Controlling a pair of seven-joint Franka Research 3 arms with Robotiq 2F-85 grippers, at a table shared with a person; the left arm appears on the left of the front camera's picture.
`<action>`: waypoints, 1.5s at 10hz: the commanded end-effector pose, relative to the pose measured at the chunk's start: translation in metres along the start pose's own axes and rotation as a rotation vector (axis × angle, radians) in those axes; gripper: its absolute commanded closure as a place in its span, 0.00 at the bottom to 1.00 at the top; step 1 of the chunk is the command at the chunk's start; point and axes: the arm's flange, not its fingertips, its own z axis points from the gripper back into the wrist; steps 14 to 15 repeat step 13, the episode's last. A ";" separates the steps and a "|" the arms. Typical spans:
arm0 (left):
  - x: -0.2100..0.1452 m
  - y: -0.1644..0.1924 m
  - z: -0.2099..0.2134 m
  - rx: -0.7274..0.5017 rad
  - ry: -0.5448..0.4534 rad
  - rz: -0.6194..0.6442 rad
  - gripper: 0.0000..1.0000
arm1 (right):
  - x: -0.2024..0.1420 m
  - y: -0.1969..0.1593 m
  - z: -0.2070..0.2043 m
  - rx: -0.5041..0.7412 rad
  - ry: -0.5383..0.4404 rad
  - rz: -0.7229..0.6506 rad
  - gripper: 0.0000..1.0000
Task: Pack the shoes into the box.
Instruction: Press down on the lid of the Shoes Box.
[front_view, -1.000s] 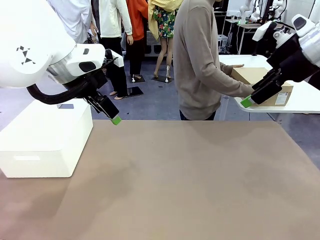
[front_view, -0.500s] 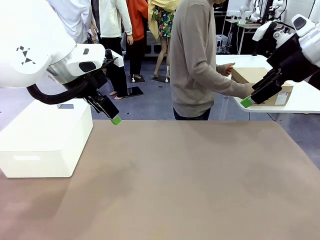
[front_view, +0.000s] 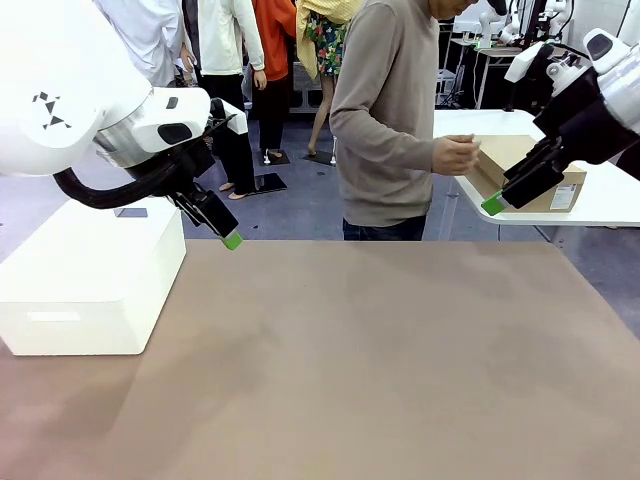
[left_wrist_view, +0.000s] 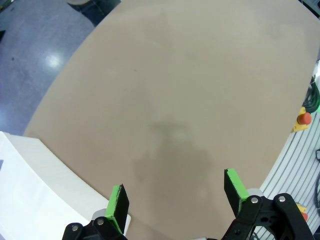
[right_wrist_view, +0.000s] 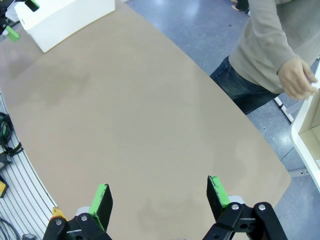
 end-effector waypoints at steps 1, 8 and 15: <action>0.001 0.002 0.000 0.001 0.001 0.004 0.00 | 0.004 0.000 0.000 -0.018 0.009 -0.015 0.00; 0.001 0.002 0.000 0.001 0.001 0.004 0.00 | 0.004 0.000 0.000 -0.018 0.009 -0.015 0.00; 0.001 0.002 0.000 0.001 0.001 0.004 0.00 | 0.004 0.000 0.000 -0.018 0.009 -0.015 0.00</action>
